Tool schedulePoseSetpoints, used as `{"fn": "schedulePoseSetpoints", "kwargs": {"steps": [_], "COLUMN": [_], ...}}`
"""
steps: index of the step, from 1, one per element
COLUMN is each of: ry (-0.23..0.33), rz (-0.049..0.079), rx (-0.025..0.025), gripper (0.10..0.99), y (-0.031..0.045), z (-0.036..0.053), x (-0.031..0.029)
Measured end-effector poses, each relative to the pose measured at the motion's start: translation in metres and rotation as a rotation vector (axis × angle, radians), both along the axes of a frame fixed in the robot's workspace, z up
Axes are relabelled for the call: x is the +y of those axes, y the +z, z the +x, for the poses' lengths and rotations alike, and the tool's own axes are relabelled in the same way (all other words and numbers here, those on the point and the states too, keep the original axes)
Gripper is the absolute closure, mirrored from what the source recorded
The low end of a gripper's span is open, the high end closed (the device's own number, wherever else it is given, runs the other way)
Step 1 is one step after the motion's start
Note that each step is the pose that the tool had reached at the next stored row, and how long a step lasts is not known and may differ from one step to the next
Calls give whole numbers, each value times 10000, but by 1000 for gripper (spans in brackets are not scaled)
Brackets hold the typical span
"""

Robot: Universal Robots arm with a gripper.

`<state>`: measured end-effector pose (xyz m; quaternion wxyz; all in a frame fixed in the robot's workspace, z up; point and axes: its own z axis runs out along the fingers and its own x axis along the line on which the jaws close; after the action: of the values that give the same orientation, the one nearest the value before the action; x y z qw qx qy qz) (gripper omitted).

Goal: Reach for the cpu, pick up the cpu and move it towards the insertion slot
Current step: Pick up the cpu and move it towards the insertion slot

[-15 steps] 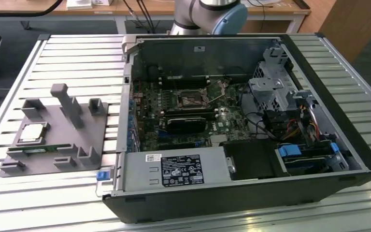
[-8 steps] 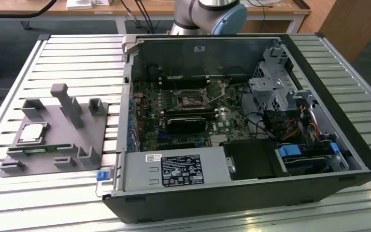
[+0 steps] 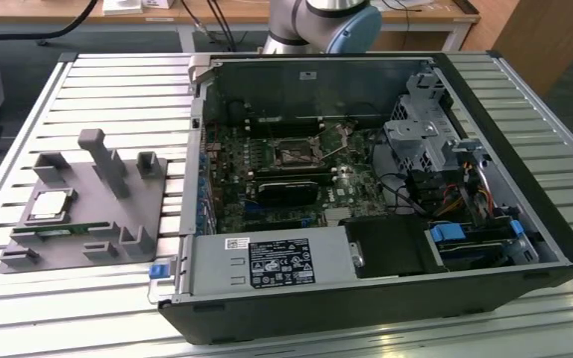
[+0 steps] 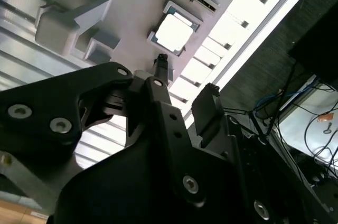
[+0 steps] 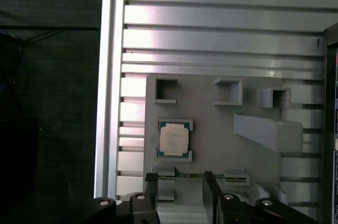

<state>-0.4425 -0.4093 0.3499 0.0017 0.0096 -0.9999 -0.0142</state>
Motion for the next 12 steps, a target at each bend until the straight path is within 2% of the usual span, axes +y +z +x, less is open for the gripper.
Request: {"fn": "schedulePoseSetpoints", "kwargs": {"steps": [1,2,4,5,7,8,10,12], "ry": [0,0,-1,0,0,0,0,-1], "rz": [0,0,0,0,0,0,0,0], "rx": [0,1,0,0,-1,-1,0,0], "gripper": [616,616,502,502,384,384,271,271], "y": [-20,-37,-73,-92,-128,-146,-182,-219], "z": [0,0,0,0,0,0,0,-1], "x": [0,0,0,0,0,0,0,0]}}
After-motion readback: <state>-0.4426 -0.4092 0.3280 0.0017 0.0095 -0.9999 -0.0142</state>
